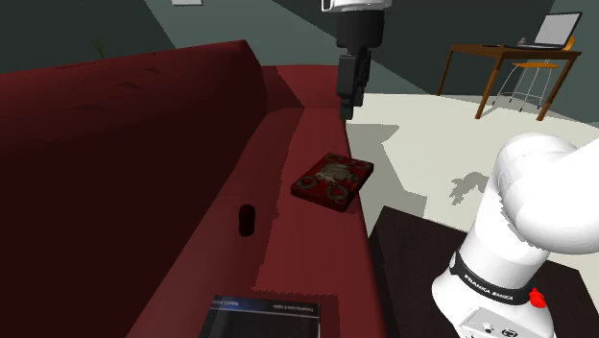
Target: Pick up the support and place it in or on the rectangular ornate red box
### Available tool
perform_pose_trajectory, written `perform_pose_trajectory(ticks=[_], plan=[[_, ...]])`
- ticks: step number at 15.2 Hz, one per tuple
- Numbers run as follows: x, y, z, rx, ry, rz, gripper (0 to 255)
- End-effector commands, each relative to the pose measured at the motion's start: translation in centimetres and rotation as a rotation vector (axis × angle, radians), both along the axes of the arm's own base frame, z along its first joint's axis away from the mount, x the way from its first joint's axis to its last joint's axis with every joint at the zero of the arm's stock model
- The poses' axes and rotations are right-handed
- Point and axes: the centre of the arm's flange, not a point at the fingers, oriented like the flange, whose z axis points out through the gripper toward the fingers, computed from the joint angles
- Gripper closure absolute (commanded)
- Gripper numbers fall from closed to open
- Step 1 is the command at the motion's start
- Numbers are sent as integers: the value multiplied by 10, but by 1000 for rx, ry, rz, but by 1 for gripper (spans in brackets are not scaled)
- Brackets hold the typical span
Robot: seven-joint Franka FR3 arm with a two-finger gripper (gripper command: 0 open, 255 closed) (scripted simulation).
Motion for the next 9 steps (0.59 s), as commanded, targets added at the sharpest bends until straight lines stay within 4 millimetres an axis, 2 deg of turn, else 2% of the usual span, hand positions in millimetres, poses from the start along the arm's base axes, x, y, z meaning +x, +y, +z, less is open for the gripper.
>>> perform_pose_trajectory(ticks=[1,9], plan=[[0,0,0,0,0,0,0],[70,28,-73,7,-7,7,0]])
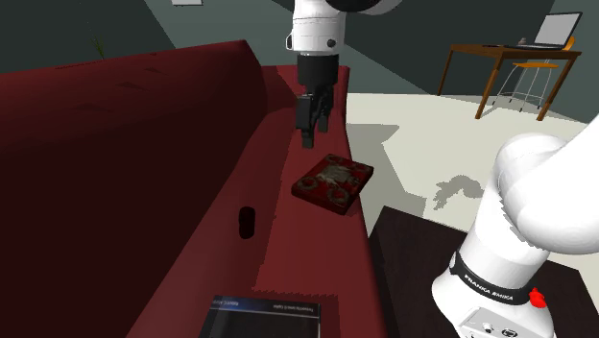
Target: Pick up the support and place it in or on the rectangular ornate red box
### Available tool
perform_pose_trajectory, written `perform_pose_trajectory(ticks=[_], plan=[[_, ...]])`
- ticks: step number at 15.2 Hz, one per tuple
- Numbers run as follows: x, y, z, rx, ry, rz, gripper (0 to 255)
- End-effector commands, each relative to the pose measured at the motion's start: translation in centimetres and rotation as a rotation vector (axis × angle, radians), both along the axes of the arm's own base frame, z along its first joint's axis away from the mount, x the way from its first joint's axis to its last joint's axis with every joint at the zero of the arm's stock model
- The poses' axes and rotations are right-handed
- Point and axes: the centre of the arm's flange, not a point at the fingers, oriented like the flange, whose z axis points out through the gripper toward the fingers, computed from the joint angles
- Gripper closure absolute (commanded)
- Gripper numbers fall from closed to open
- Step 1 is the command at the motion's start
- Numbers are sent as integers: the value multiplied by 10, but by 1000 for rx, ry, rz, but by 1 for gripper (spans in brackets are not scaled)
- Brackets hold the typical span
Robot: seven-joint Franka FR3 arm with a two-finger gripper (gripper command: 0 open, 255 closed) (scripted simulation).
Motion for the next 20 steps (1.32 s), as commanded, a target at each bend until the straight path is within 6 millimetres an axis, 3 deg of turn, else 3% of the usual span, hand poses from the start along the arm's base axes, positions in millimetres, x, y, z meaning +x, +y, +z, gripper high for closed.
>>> perform_pose_trajectory(ticks=[1,20], plan=[[15,7,-19,2,-5,1,0],[180,76,-188,18,-21,18,0]])
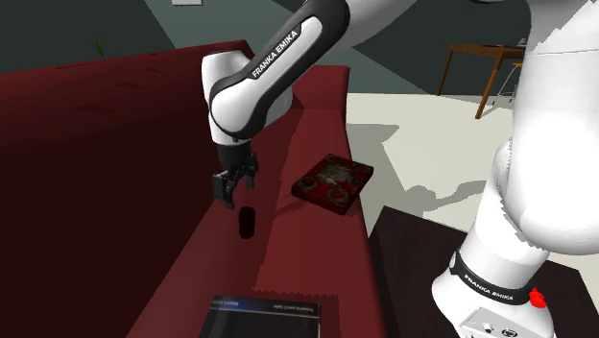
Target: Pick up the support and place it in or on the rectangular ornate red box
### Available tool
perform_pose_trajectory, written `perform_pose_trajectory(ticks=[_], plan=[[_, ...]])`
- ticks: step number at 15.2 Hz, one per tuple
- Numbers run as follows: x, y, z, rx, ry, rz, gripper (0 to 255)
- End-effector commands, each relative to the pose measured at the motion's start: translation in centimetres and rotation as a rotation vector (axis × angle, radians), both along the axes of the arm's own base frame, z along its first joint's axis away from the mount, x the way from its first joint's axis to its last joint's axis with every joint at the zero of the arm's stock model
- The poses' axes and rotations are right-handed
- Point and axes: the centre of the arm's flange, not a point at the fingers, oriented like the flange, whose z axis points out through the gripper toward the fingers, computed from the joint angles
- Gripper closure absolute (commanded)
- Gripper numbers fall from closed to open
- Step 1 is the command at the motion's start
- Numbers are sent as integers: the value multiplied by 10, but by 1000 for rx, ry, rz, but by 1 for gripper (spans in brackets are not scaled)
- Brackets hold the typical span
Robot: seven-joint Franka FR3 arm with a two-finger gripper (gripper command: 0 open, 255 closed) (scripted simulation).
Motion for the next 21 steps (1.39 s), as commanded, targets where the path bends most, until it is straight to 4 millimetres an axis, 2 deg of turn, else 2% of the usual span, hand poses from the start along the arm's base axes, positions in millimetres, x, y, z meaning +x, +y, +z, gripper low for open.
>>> perform_pose_trajectory(ticks=[1,8,15,16,21], plan=[[7,5,-14,1,-1,1,0],[6,6,-48,1,-1,1,0],[6,6,-48,1,-1,1,0],[6,6,-48,1,-1,1,255],[6,6,-48,1,-1,1,255]])
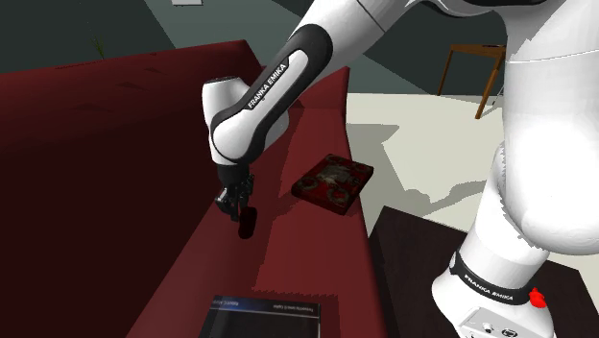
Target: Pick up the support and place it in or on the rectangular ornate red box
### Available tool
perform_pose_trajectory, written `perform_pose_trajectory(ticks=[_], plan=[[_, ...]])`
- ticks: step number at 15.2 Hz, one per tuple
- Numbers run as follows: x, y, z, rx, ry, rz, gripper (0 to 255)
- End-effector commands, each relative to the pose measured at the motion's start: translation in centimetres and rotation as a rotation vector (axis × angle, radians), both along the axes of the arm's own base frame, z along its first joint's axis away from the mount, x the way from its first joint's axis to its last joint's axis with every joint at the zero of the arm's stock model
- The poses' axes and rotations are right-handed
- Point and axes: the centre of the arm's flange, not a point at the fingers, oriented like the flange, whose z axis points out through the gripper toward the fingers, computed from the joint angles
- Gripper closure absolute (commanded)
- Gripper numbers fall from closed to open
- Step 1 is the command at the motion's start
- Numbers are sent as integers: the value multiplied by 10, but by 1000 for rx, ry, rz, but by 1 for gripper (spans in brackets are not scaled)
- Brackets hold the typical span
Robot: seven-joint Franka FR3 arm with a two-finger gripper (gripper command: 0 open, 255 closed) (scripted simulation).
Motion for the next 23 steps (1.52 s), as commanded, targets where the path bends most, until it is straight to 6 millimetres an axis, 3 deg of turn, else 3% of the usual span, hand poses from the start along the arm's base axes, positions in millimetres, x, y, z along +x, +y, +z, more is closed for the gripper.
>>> perform_pose_trajectory(ticks=[1,4,23], plan=[[0,0,0,0,1,0,255],[0,0,0,0,1,0,255],[0,0,100,0,1,0,255]])
